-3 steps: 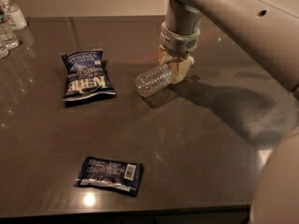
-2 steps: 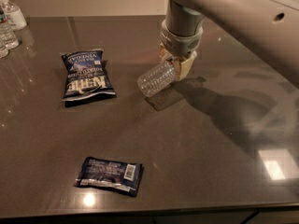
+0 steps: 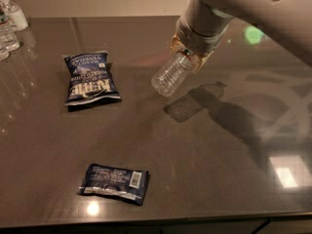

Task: Place water bottle upright

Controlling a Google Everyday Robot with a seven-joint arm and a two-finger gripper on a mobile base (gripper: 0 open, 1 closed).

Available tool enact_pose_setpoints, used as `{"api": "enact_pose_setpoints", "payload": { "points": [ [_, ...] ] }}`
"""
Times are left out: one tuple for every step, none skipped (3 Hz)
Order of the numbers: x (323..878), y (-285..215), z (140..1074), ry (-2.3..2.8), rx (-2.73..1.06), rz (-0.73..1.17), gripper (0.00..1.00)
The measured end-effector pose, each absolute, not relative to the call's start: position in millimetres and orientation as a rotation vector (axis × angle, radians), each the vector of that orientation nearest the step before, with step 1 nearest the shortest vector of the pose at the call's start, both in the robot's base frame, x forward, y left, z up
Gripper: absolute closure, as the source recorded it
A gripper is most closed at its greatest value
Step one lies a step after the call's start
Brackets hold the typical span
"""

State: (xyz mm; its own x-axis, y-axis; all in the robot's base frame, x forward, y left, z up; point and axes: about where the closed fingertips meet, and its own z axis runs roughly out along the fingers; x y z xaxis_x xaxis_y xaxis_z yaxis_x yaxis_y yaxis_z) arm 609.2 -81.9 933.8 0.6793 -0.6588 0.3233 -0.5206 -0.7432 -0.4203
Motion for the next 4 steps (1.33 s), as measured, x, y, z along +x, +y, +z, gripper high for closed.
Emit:
{"api": "enact_pose_setpoints", "payload": {
  "points": [
    [605, -77, 951, 0.706, -2.598, -0.772, 1.0],
    [603, -71, 958, 0.461, -2.592, -0.895, 1.0],
    [606, -67, 958, 0.237, -2.559, -1.028, 1.0],
    [608, -67, 955, 0.06, -2.485, -1.15, 1.0]
  ]
}}
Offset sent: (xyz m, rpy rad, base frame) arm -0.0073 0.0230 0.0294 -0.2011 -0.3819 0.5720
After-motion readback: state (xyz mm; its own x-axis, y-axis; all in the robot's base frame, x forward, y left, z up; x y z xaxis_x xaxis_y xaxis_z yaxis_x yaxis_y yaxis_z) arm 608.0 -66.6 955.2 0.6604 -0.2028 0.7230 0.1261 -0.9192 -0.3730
